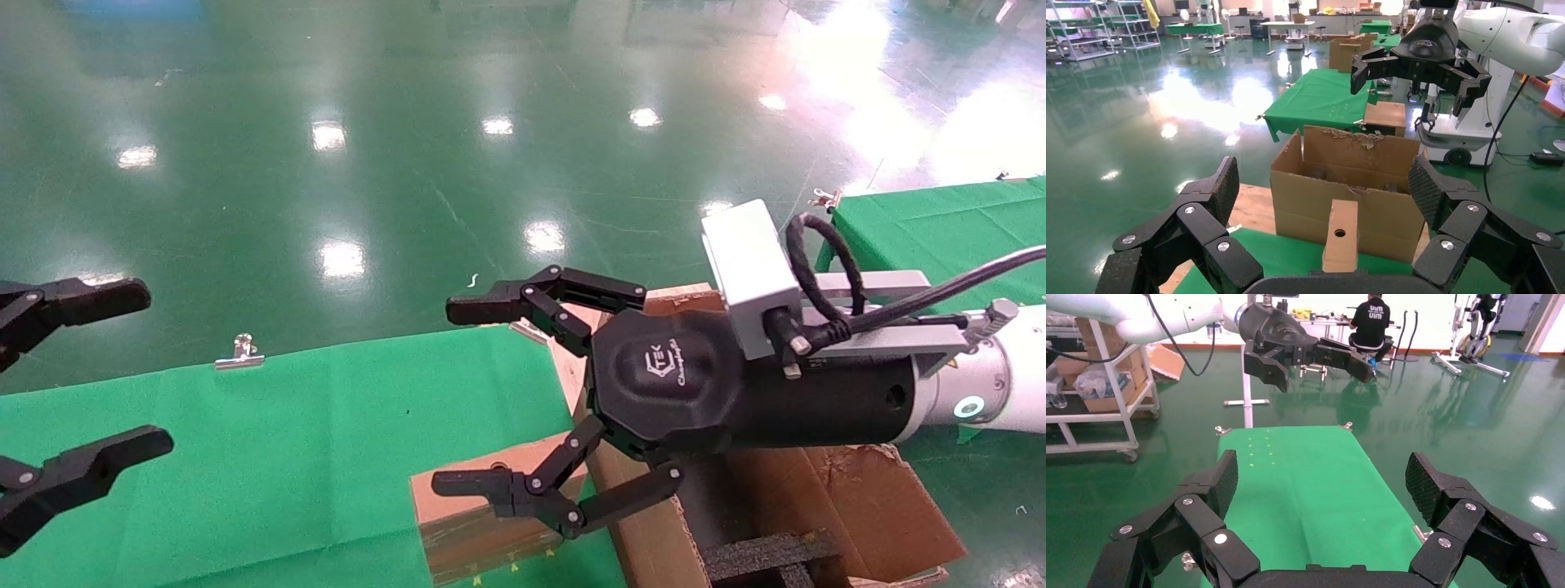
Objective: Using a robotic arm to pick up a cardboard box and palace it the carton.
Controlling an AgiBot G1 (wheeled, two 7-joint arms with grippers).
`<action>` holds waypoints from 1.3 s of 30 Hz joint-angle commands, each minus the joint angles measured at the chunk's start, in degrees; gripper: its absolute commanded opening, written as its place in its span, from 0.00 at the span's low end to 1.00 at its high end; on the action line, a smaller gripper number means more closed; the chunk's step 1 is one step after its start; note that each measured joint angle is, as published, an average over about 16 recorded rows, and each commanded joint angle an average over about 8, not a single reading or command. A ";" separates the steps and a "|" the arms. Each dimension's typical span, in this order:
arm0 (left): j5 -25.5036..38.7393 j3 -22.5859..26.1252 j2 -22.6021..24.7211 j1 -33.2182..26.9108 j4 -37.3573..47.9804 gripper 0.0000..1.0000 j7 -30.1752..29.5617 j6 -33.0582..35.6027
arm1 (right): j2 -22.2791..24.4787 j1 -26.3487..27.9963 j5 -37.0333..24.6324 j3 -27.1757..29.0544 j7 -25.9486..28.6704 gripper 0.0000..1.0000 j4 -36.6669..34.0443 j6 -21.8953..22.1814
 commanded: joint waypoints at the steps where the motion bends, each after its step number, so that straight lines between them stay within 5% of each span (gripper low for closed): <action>1: 0.00 0.00 0.00 0.00 0.00 1.00 0.00 0.00 | 0.00 0.00 0.00 0.00 0.00 1.00 0.00 0.00; 10: 0.00 0.00 0.00 0.00 0.00 1.00 0.00 0.00 | 0.00 0.00 0.00 0.00 0.00 1.00 0.00 0.00; 18: 0.00 0.00 0.00 0.00 0.00 0.06 0.00 0.00 | 0.00 -0.01 0.02 0.02 -0.03 1.00 0.00 -0.01; 19: 0.00 0.00 0.00 0.00 0.00 0.00 0.00 0.00 | 0.00 -0.01 0.02 0.02 -0.03 1.00 0.00 -0.01; 27: 0.00 0.00 0.00 0.00 0.00 0.00 0.00 0.00 | 0.25 0.76 -2.40 -1.06 0.26 1.00 0.67 -0.27; 39: 0.00 0.00 0.00 0.00 0.00 0.00 0.00 0.00 | -3.34 9.34 -20.29 -10.54 0.65 1.00 0.63 -3.20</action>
